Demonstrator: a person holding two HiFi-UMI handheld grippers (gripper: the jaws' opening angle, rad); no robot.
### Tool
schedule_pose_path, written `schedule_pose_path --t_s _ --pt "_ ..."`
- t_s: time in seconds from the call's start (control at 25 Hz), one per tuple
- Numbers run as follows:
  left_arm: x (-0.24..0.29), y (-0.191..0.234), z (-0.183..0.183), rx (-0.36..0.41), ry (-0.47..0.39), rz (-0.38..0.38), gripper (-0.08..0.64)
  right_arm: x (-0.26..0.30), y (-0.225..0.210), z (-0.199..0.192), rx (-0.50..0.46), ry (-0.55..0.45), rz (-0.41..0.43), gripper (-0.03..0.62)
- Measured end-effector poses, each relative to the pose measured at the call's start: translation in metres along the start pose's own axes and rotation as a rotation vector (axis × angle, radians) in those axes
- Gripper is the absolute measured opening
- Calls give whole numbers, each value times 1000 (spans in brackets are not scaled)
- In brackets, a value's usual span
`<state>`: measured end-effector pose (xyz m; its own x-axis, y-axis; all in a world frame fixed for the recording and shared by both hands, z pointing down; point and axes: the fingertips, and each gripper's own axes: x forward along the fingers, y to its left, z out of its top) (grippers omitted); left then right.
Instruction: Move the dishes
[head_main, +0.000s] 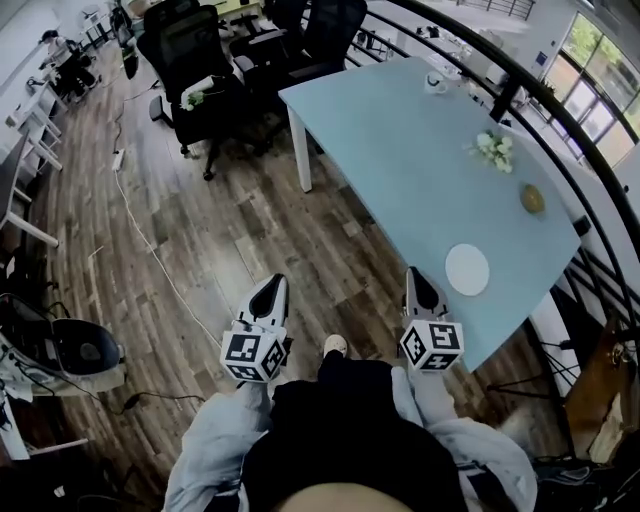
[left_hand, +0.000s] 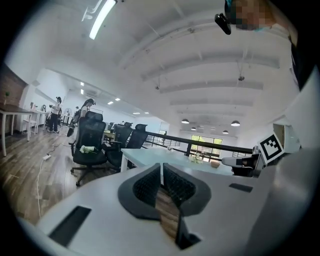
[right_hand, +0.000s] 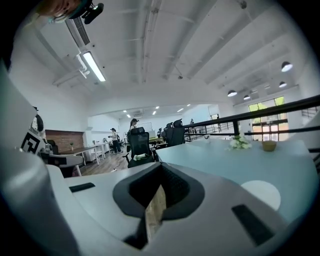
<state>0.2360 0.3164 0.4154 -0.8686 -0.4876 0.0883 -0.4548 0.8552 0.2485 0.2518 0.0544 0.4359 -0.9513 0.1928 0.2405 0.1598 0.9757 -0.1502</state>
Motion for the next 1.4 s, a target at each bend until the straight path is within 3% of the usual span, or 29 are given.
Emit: schedule_pose_path --t_s 0.36,0.6,0.64,0.68,0.72,0.76,0.92,1.4 --pt "37 5 -2 6 40 23 31 29 -31 -3 60 11 -8 6" --pt "71 7 -1 -3 48 -32 31 39 -37 5 97 -27 -38 -2" --pt "81 8 -1 -1 49 -43 31 44 -38 7 110 -39 -36 47" --pt "92 9 0 0 49 -55 31 50 -41 10 120 -45 -34 171" --pt "104 8 2 0 48 -71 31 56 -43 12 121 -48 -38 244" --pt "115 7 3 -1 48 -91 31 61 -47 15 113 -48 -47 274" --pt "165 3 6 23 67 -171 31 86 -61 22 66 -33 -90 279" --pt "366 13 36 49 134 -434 31 199 -127 62 145 -49 -281 286"
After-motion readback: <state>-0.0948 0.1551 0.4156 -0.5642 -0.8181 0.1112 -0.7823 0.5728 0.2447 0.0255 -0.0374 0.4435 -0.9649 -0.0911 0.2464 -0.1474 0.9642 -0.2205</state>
